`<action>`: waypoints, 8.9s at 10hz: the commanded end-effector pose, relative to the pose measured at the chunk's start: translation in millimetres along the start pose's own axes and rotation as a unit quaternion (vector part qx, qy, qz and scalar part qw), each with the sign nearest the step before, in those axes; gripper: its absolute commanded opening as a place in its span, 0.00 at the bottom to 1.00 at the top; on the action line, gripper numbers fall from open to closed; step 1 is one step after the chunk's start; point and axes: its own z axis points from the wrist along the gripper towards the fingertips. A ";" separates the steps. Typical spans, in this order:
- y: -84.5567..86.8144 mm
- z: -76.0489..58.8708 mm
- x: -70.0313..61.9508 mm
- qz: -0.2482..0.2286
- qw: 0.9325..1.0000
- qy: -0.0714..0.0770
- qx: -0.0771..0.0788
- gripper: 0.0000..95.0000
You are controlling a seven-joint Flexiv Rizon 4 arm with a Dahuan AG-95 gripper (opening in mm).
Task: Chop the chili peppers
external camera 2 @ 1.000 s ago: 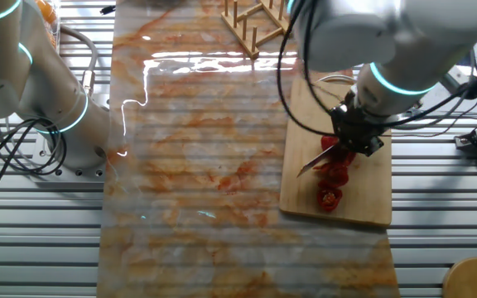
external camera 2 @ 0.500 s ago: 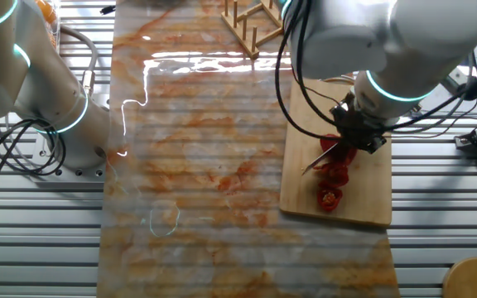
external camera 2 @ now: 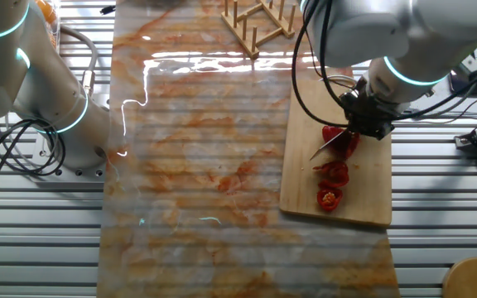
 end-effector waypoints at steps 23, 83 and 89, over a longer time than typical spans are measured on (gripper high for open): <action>2.8 4.0 -7.6 -0.016 1.000 -0.002 -0.011 0.00; 0.1 14.4 56.3 -0.061 0.997 0.040 0.027 0.00; 0.1 14.4 56.3 -0.059 0.998 0.021 0.030 0.00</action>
